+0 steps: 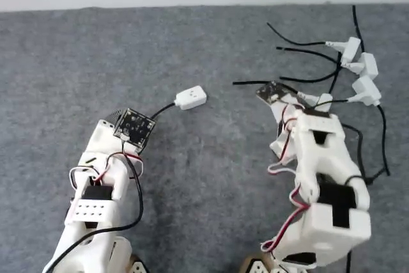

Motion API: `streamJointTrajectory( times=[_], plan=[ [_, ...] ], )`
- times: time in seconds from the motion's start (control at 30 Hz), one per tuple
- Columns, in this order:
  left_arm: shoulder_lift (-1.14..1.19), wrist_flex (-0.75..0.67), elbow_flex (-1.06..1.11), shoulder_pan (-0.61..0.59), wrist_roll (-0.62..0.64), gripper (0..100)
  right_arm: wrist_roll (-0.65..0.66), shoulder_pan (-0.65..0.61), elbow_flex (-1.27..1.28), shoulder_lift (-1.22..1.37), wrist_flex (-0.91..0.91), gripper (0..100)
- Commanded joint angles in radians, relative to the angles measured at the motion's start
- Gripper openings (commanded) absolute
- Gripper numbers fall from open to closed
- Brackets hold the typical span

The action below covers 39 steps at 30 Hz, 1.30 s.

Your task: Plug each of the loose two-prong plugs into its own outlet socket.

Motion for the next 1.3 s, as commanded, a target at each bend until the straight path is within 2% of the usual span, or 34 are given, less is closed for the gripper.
streamJointTrajectory(
  times=[0.0, 0.2, 0.67, 0.83, 0.97, 1.1, 1.17, 1.27],
  plan=[
    [-0.017, 0.002, -0.036, 0.009, -0.014, 21, 0.011, 0.012, -0.144, 0.11, 0.088, 36.8],
    [-0.017, 0.002, -0.036, 0.009, -0.014, 21, 0.011, 0.012, -0.213, 0.174, 0.14, 1.2],
    [-0.017, 0.002, -0.036, 0.009, -0.014, 21, 0.009, 0.036, -0.215, 0.17, 0.16, 0.9],
    [-0.017, 0.002, -0.036, 0.009, -0.014, 21, 0.011, 0.005, -0.213, 0.067, 0.194, 0.9],
    [-0.017, 0.002, -0.036, 0.011, -0.014, 21, 0.011, -0.07, -0.212, -0.113, 0.277, 0.9],
    [-0.017, 0.002, -0.036, 0.011, -0.014, 21, 0.002, -0.209, -0.172, -0.257, 0.374, 0.9],
    [-0.017, 0.002, -0.036, 0.011, -0.014, 21, -0.017, -0.3, -0.117, -0.289, 0.375, 0.9],
    [-0.017, 0.005, -0.036, 0.011, -0.014, 21, -0.124, -0.387, -0.026, -0.28, 0.278, 0.9]
  ],
)
